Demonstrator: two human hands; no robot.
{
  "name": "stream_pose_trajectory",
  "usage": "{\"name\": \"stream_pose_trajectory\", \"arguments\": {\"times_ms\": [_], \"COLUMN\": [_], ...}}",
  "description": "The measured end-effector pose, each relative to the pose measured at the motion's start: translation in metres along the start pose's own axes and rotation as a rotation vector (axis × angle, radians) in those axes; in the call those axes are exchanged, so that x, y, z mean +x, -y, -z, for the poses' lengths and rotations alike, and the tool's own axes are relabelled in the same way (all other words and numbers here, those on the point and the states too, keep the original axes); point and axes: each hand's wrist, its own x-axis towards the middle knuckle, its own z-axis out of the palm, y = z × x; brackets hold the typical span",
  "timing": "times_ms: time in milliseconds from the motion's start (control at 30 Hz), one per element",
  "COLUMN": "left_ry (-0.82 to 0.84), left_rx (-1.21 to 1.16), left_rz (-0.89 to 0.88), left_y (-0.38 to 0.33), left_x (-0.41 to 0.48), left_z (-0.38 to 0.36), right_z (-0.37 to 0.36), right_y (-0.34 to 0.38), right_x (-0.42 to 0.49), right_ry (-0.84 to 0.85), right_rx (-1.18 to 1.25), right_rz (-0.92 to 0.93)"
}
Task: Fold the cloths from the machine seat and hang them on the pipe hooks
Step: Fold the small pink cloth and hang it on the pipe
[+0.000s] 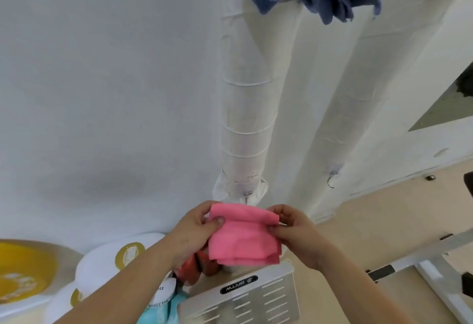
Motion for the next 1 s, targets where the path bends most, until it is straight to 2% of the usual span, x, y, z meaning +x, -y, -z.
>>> {"name": "stream_pose_trajectory", "arguments": {"times_ms": [100, 233, 333, 467, 567, 633, 700, 867, 1000], "left_ry": [0.122, 0.058, 0.012, -0.157, -0.129, -0.089, -0.067, 0.006, -0.053], "left_rx": [-0.391, -0.566, -0.494, -0.144, -0.029, 0.007, -0.061, -0.386, -0.256], "left_rz": [0.064, 0.043, 0.004, -0.053, -0.077, -0.099, -0.075, 0.108, 0.032], "left_y": [-0.002, -0.005, 0.003, 0.013, 0.014, 0.009, 0.006, 0.017, 0.016], "left_x": [-0.007, -0.006, -0.008, -0.003, 0.005, 0.007, 0.012, 0.027, 0.028], "left_z": [0.000, -0.009, -0.018, -0.019, -0.025, -0.031, -0.031, -0.030, -0.044], "right_z": [0.000, -0.001, 0.000, 0.008, 0.011, 0.008, 0.008, 0.014, 0.009], "right_y": [0.007, 0.010, 0.001, 0.007, 0.008, 0.005, 0.006, 0.013, 0.011], "right_x": [0.001, 0.002, -0.002, 0.002, 0.009, 0.011, 0.012, 0.015, 0.019], "right_ry": [-0.090, -0.010, 0.073, 0.060, 0.182, 0.283, 0.288, 0.232, 0.144], "right_rx": [0.140, 0.219, 0.284, 0.467, 0.289, 0.083, -0.022, 0.000, -0.007], "right_rz": [0.025, 0.060, -0.020, -0.276, -0.416, -0.410, -0.407, -0.362, -0.287]}}
